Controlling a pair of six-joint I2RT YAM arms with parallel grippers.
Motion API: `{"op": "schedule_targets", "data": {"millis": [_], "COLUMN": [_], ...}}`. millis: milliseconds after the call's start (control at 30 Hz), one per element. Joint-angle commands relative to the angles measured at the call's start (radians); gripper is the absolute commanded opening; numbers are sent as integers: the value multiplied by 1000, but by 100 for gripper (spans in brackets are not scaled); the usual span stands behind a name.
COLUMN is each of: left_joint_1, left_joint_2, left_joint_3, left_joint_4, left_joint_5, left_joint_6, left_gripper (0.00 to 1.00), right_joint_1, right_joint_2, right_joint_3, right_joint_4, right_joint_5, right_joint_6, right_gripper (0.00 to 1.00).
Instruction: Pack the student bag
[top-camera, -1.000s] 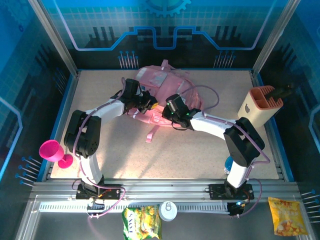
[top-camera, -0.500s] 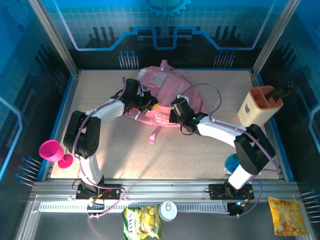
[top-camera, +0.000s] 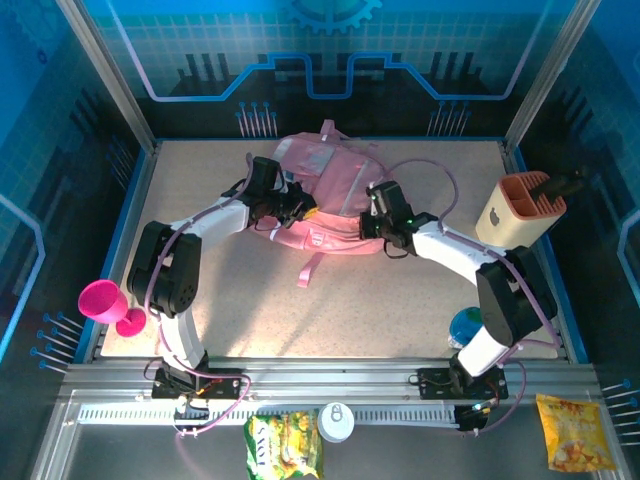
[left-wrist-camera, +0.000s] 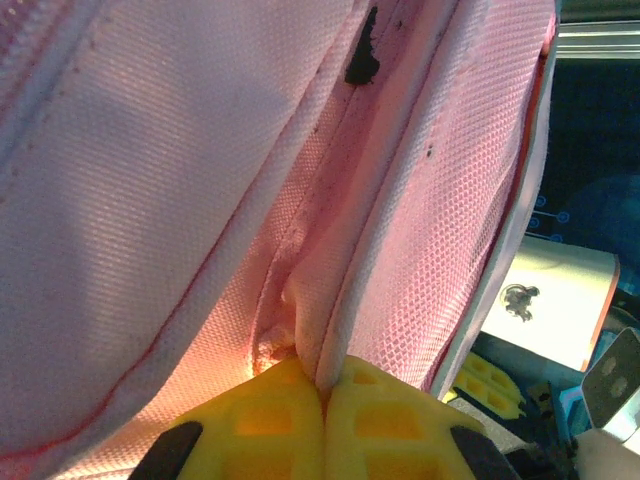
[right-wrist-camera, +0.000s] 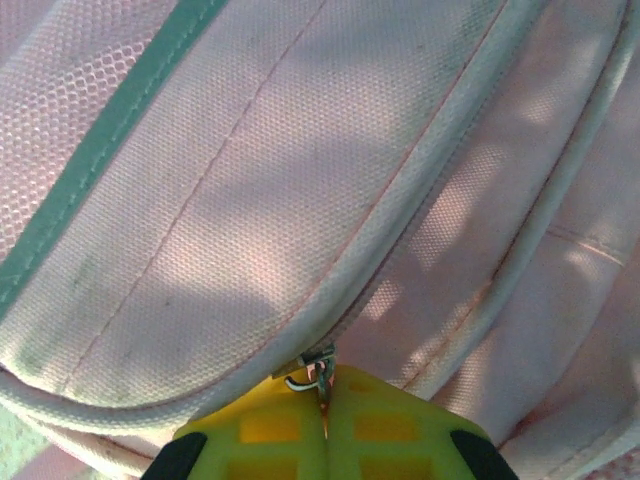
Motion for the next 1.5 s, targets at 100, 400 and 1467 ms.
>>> {"op": "schedule_targets", "data": {"millis": [100, 400, 1467], "left_joint_1": [32, 96, 115], "left_joint_2": [-79, -272, -364], "left_joint_3": [14, -173, -408], "left_joint_4": [-89, -133, 144], "left_joint_5": [-15, -191, -190], "left_joint_6": [72, 31, -272], "left_gripper": [5, 50, 9], "right_joint_1": [-31, 110, 289], "right_joint_2": [63, 86, 177], "right_joint_3": [128, 194, 298], "right_joint_4": [-103, -81, -54], "right_joint_5": [-173, -208, -172], "right_joint_6": [-181, -205, -124], "right_gripper": [0, 0, 0]}}
